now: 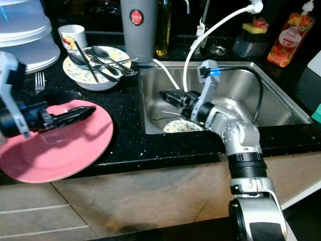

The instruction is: Kitchen organization

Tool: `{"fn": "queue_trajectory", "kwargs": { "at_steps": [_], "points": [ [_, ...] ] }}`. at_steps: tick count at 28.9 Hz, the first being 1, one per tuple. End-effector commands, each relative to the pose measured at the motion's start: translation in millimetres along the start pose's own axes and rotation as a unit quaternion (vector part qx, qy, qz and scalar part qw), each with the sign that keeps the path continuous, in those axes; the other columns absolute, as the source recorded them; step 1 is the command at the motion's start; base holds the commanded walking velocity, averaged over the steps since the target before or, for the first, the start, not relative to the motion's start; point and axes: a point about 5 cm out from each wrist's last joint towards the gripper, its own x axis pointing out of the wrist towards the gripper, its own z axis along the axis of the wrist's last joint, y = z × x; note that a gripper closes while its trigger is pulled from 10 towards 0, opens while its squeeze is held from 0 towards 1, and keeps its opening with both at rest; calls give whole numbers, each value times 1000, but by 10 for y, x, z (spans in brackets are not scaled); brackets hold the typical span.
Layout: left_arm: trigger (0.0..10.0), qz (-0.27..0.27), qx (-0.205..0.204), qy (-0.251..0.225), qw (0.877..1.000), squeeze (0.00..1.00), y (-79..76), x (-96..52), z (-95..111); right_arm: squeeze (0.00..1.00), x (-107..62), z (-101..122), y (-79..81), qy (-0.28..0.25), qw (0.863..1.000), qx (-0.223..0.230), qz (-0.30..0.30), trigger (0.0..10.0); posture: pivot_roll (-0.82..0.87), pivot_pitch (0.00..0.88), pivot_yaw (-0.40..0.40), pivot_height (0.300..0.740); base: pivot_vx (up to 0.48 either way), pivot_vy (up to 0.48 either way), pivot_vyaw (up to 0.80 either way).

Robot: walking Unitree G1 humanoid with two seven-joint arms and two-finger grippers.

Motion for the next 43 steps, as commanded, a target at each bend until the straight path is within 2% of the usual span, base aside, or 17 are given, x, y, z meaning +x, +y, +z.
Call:
{"fn": "queue_trajectory", "kwargs": {
  "at_steps": [1, 4, 8, 9, 11, 17, 20, 23, 24, 29, 31, 33, 36, 38, 41, 43],
  "points": [
    [10000, -34, 1, 13, 999, 0, -81, -70, 38, 0, -28, -30, 21, 11, 1000, 3, 8, 10000, 36, 152, -41, 740, 0, 0, 0],
    [10000, -99, -17, 36, 994, 0, -248, -145, 15, 0, -40, -42, 49, 20, 1000, 7, 18, 10000, 40, 155, -43, 740, 0, 0, 0],
    [10000, -138, -28, 56, 988, 0, -351, -140, -41, 0, -57, -48, 63, 26, 999, 11, 22, 10000, 41, 157, -45, 740, 0, 0, 0],
    [10000, -168, -30, 92, 981, 0, -448, -102, -143, 0, -61, -60, 70, 31, 999, 11, 23, 10000, 41, 157, -45, 740, 0, 0, 0],
    [10000, -185, -30, 110, 976, 0, -499, -76, -200, 0, -60, -64, 73, 33, 999, 11, 24, 10000, 41, 157, -45, 740, 0, 0, 0],
    [10000, -223, -39, 113, 967, 0, -599, -64, -172, 0, -70, -51, 78, 35, 999, 10, 24, 10000, 34, 166, -45, 740, 0, 0, 0],
    [10000, -242, -40, 133, 960, 0, -654, -83, -192, 0, -74, -56, 80, 37, 999, 11, 24, 10000, 34, 169, -46, 740, 0, 0, 0],
    [10000, -244, -33, 168, 954, 0, -680, -110, -263, 0, -75, -59, 88, 39, 999, 12, 25, 10000, 33, 170, -47, 740, 0, 0, 0],
    [10000, -239, -21, 204, 949, 0, -683, -133, -335, 0, -77, -59, 89, 41, 999, 11, 26, 10000, 32, 169, -48, 740, 0, 0, 0],
    [10000, -216, 5, 266, 939, 0, -651, -173, -434, 0, -77, -59, 87, 43, 999, 10, 27, 10000, 32, 169, -51, 740, 0, 0, 0],
    [10000, -204, 27, 290, 935, 0, -618, -184, -458, 0, -76, -59, 85, 45, 999, 8, 26, 10000, 30, 168, -52, 740, 0, 0, 0],
    [10000, -196, 32, 293, 935, 0, -600, -185, -463, 0, -74, -58, 87, 45, 999, 7, 26, 10000, 30, 168, -52, 740, 0, 0, 0],
    [10000, -167, 64, 272, 945, 0, -509, -145, -428, 0, -71, -51, 91, 44, 999, 5, 26, 10000, 30, 170, -53, 740, 0, 0, 0],
    [10000, -167, 64, 272, 945, 0, -509, -145, -428, 0, -71, -51, 91, 44, 999, 5, 26, 10000, 30, 170, -53, 740, 0, 0, 0],
    [10000, -139, 97, 247, 954, 0, -402, -96, -360, 0, -68, -38, 92, 42, 999, 4, 26, 10000, 30, 170, -53, 740, 0, 0, 0],
    [10000, -132, 102, 240, 956, 0, -370, -85, -341, 0, -67, -34, 93, 41, 999, 4, 26, 10000, 30, 170, -53, 740, 0, 0, 0]
  ]
}}
